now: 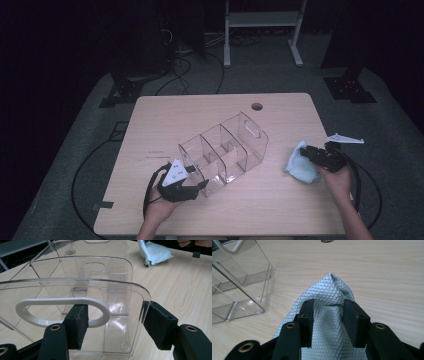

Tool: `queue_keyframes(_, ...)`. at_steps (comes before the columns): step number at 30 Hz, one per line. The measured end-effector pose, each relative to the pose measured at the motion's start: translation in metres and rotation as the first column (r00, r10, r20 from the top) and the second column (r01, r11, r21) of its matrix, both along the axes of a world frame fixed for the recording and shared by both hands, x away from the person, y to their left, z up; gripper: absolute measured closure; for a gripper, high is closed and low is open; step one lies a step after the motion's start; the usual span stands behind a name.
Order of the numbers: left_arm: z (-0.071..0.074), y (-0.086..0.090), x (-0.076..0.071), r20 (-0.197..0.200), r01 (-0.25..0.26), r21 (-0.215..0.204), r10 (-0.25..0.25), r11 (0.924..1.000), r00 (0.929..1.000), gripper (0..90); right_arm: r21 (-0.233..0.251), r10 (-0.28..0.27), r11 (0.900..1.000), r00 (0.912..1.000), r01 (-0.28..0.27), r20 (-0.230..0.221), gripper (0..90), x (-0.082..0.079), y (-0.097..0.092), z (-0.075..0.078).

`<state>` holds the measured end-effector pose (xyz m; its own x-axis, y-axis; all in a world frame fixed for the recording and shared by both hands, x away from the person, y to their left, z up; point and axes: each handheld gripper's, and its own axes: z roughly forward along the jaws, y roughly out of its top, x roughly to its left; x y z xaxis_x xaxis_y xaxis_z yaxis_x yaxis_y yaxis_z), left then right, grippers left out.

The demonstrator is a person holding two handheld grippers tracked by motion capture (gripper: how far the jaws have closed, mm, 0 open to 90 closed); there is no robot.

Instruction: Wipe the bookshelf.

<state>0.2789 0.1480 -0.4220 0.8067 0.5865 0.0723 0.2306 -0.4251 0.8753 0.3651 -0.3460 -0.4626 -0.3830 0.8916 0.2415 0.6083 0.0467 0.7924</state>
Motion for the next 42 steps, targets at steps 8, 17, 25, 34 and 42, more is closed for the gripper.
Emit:
queue_keyframes(8, 0.000, 0.001, 0.001, -0.001, 0.003, -0.001, -0.003, 1.0000, 1.0000, 38.6, 0.010, 0.019, 0.9998, 0.9998, -0.019, 0.005, 60.2, 0.001, 0.008, -0.002)
queue_keyframes(17, -0.001, 0.008, 0.004, -0.002, -0.035, -0.014, 0.035, 0.9993, 0.9994, 38.6, 0.021, 0.012, 0.9997, 0.9998, -0.012, 0.015, 60.1, 0.000, 0.009, -0.001)
queue_keyframes(25, -0.001, 0.014, 0.007, -0.004, -0.061, -0.017, 0.061, 0.9980, 0.9981, 39.6, 0.030, 0.042, 0.9986, 0.9984, -0.043, 0.040, 60.7, -0.003, 0.018, 0.000)
queue_keyframes(34, -0.002, 0.022, 0.012, -0.009, -0.099, -0.023, 0.099, 0.9948, 0.9950, 40.7, 0.056, 0.081, 0.9949, 0.9949, -0.084, 0.061, 60.7, -0.007, 0.027, 0.003)
queue_keyframes(42, -0.001, 0.026, 0.019, -0.009, -0.128, -0.020, 0.128, 0.9916, 0.9918, 46.9, 0.065, 0.144, 0.9868, 0.9871, -0.148, 0.070, 58.5, -0.004, 0.043, 0.004)
